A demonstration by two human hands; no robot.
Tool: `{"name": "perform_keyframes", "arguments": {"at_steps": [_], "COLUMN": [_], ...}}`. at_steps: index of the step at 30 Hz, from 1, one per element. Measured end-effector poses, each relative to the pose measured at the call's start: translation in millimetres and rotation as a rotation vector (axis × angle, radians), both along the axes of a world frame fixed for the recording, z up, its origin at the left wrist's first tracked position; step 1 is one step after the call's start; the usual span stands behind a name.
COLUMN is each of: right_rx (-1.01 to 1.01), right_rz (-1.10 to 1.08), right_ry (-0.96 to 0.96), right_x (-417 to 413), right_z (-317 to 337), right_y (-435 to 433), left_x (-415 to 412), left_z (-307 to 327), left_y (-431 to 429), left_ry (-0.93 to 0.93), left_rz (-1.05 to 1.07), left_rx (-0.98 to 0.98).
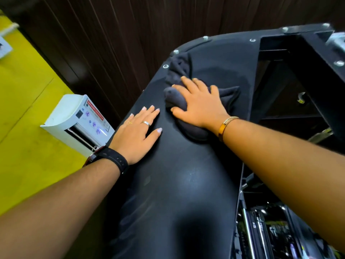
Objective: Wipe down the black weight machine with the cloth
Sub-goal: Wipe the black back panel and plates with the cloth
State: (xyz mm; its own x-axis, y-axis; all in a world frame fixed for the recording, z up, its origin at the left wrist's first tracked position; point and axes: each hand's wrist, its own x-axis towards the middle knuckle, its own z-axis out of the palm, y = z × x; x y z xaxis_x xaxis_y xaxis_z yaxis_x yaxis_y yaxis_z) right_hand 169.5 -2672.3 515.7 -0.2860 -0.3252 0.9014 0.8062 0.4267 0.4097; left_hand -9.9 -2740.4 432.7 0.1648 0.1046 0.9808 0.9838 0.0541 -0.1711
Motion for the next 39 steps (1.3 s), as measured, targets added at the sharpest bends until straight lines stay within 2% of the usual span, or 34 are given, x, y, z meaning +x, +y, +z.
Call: {"name": "perform_keyframes", "arguments": {"at_steps": [4,7,14,17,19,22,25,28,39], "right_rx": [0.029,0.007,-0.159,-0.239,-0.230,-0.109,-0.074,-0.050,-0.159], "right_rz": [-0.025,-0.006,0.115,0.120,0.104,0.074,0.033,0.026,0.070], "right_ry": [-0.161,-0.157,0.278,0.389,0.347,0.124,-0.073,-0.149,0.263], "right_x": [26,43,41,24,19,23,34,53,59], "right_z": [9,15,23,14,3,-11,-12,-6,20], "right_y": [7,12,14,8,6,7,8,13,18], "left_x": [1,1,0,-2,-1,1,0,0,-2], "left_z": [1,0,1,1,1,0,0,0,1], "left_y": [-1,0,1,1,1,0,-1,-2,2], "left_ry": [-0.004,-0.005,0.006,0.005,0.006,0.005,0.000,0.003,0.012], "left_rz": [0.006,0.001,-0.003,0.016,0.024,0.042,0.047,0.054,0.059], "left_rx": [-0.001,0.009,0.010,0.015,0.011,0.007,0.001,-0.004,-0.008]}}
